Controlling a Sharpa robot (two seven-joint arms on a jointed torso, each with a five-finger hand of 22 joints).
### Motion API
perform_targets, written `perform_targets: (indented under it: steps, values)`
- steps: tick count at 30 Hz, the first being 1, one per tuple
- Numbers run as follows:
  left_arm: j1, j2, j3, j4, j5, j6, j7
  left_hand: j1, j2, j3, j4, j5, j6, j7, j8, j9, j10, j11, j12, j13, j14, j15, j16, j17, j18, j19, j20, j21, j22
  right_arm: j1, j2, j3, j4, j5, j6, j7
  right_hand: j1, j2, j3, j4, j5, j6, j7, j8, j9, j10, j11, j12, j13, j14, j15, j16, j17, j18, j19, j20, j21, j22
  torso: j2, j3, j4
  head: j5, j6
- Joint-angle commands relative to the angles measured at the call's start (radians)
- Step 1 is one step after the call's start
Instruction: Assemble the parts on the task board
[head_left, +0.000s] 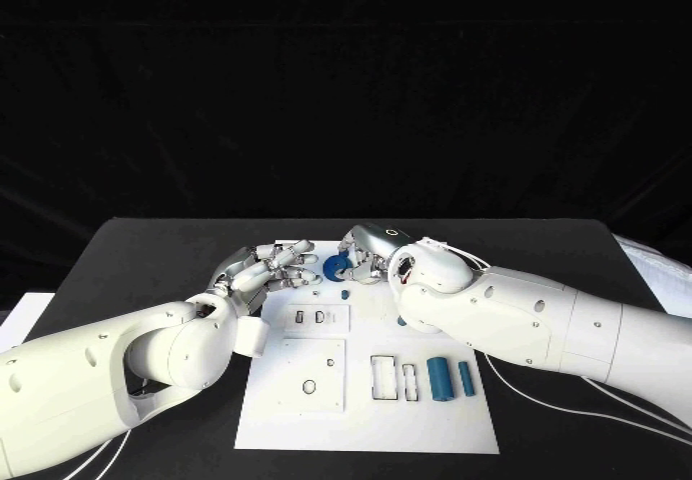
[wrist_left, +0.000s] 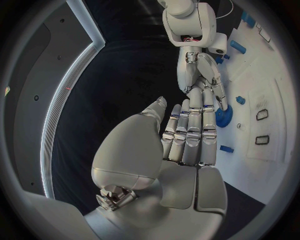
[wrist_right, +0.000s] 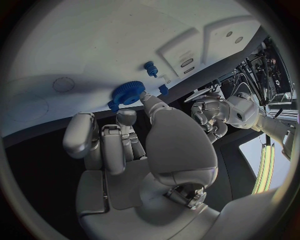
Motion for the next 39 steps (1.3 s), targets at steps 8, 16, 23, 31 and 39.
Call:
perform_targets:
  steps: [8,16,23,31,39]
  values:
    - [0.001,0.001,0.001,0.002,0.002,0.021,0.012,0.009,0.001,0.004,-0.004,0.004,-0.002,0.001,0.0,0.001,-0.008,0.0,0.005,-0.002,-0.006,0.002,-0.004,-0.001,0.002,-0.009,-0.001,-0.002,-0.001,-0.004,-0.071,0.002,0.071,0.023,-0.069,0.058,0.011,0.007,-0.017,0.006,0.02,0.035,-0.006,0.014,0.006,0.017,-0.009,0.033,0.028,0.065,-0.001,0.008,0.059,-0.012,0.002,0.003,0.001,0.009,-0.001,0.0008,-0.0008,0.002,0.0]
    - [0.001,-0.006,0.001,0.005,0.006,0.022,0.012,0.009,0.001,0.004,-0.004,0.004,-0.002,0.001,0.0,0.001,-0.008,0.0,0.005,-0.002,-0.006,0.002,-0.004,-0.001,0.002,-0.009,-0.001,-0.002,-0.001,0.016,-0.288,0.012,0.205,0.193,-0.067,0.294,0.047,0.021,-0.015,-0.007,0.033,0.059,-0.011,0.022,0.009,0.042,-0.015,0.076,0.066,0.071,-0.006,0.021,0.085,-0.017,0.014,-0.001,0.017,0.037,-0.003,0.0029,-0.012,0.008,0.004]
    - [0.0,-0.007,0.001,0.001,0.008,0.024,0.013,0.009,0.001,0.004,-0.005,0.004,-0.002,0.001,0.0,0.001,-0.008,0.0,0.005,-0.002,-0.006,0.002,-0.005,-0.001,0.002,-0.009,-0.001,-0.002,-0.001,0.023,-0.416,0.013,0.211,0.276,-0.044,0.487,0.077,0.018,-0.009,-0.028,0.081,0.073,-0.013,0.025,0.009,0.027,-0.018,0.053,0.045,0.071,-0.008,0.023,0.088,-0.018,0.015,-0.004,0.02,0.041,-0.01,0.0131,-0.0323,0.011,0.009]
    - [-0.002,-0.001,0.0,-0.005,0.009,0.032,0.011,0.009,0.001,0.005,-0.005,0.004,-0.002,0.001,0.0,0.001,-0.008,0.0,0.005,-0.002,-0.005,0.002,-0.005,-0.001,0.002,-0.009,-0.001,-0.002,-0.001,0.007,-0.486,0.012,0.137,0.3,-0.024,0.546,0.093,0.009,-0.011,-0.039,0.077,0.076,-0.014,0.023,0.008,0.022,-0.019,0.043,0.037,0.071,-0.009,0.023,0.088,-0.017,0.012,-0.004,0.019,0.039,-0.014,0.0258,-0.044,-0.011,0.008]
    - [-0.003,0.004,0.0,-0.009,0.012,0.035,0.011,0.009,0.0,0.005,-0.005,0.004,-0.002,0.001,0.0,0.001,-0.008,0.0,0.005,-0.002,-0.005,0.002,-0.005,-0.001,0.002,-0.009,-0.001,-0.002,-0.001,-0.017,-0.476,0.011,0.057,0.329,-0.005,0.548,0.1,0.012,-0.011,-0.043,0.054,0.072,-0.012,0.016,0.005,0.022,-0.018,0.038,0.033,0.07,-0.008,0.022,0.089,-0.017,0.011,-0.004,0.019,0.039,-0.013,0.0251,-0.0433,-0.017,0.008]
